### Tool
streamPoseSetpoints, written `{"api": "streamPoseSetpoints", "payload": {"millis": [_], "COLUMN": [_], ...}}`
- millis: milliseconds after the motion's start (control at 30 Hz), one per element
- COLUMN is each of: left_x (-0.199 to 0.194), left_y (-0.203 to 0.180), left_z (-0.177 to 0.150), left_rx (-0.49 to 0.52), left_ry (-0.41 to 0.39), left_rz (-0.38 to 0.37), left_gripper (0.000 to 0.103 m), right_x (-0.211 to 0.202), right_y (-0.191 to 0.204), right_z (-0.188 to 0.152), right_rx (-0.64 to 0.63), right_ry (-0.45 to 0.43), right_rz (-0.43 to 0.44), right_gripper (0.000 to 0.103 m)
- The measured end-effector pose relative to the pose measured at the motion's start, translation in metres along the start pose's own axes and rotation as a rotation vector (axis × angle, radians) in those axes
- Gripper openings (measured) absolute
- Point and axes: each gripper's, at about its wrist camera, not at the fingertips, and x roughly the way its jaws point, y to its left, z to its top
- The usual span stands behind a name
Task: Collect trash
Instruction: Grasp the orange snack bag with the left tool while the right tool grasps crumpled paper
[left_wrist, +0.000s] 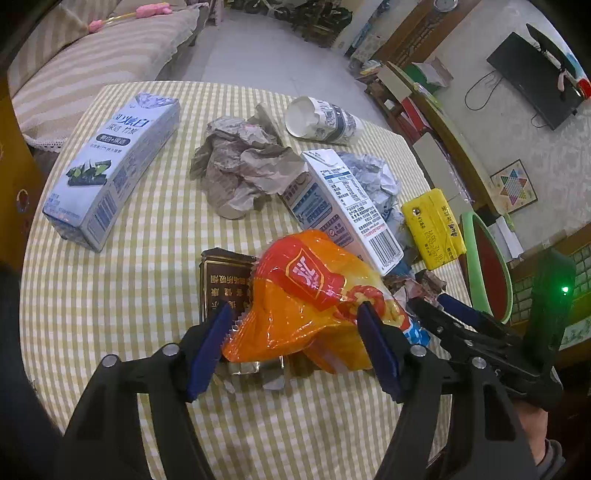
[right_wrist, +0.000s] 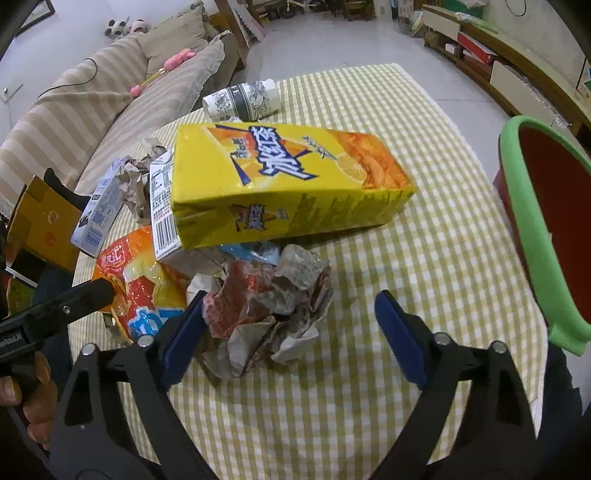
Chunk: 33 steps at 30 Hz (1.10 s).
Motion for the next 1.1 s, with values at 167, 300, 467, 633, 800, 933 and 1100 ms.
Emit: {"api": "streamPoseSetpoints", "payload": {"millis": [167, 300, 467, 633, 800, 933, 1100], "left_x": [0.002, 0.007, 0.008, 0.006, -0.002, -0.012, -0.032], "left_y": [-0.001, -0.005, -0.006, -0.006, -0.006, -0.001, 0.001], "left_z": [0.002, 0.003, 0.004, 0.004, -0.001, -0.005, -0.010], "left_rx": [0.012, 0.051, 0.064, 0.066, 0.073, 0.054, 0.044], "left_ry": [0.004, 0.017, 0.017, 0.020, 0.013, -0.009, -0.051], "left_rz": [-0.004, 0.009, 0.011, -0.006, -0.013, -0.027, -0.028], "left_gripper": [0.063, 0.070, 0.068, 0.052, 0.039, 0.037, 0.036], "right_x": [0.003, 0.007, 0.011, 0.007, 0.005, -0.004, -0.020], "right_y": [0.000, 0.001, 0.002, 0.014, 0.008, 0.004, 0.004], "right_z": [0.000, -0.001, -0.002, -0.001, -0.002, -0.005, -0.008], "right_rx": [0.002, 0.002, 0.004, -0.029, 0.001, 0.006, -0.011], "right_ry": [0.011, 0.028, 0.048, 0.049, 0.058, 0.058, 0.033], "right_rz": [0.021, 0.027, 0.058, 0.080, 0.107, 0.120, 0.124], "right_gripper": [0.077, 0.077, 0.065, 0.039, 0.032, 0.031, 0.031]}}
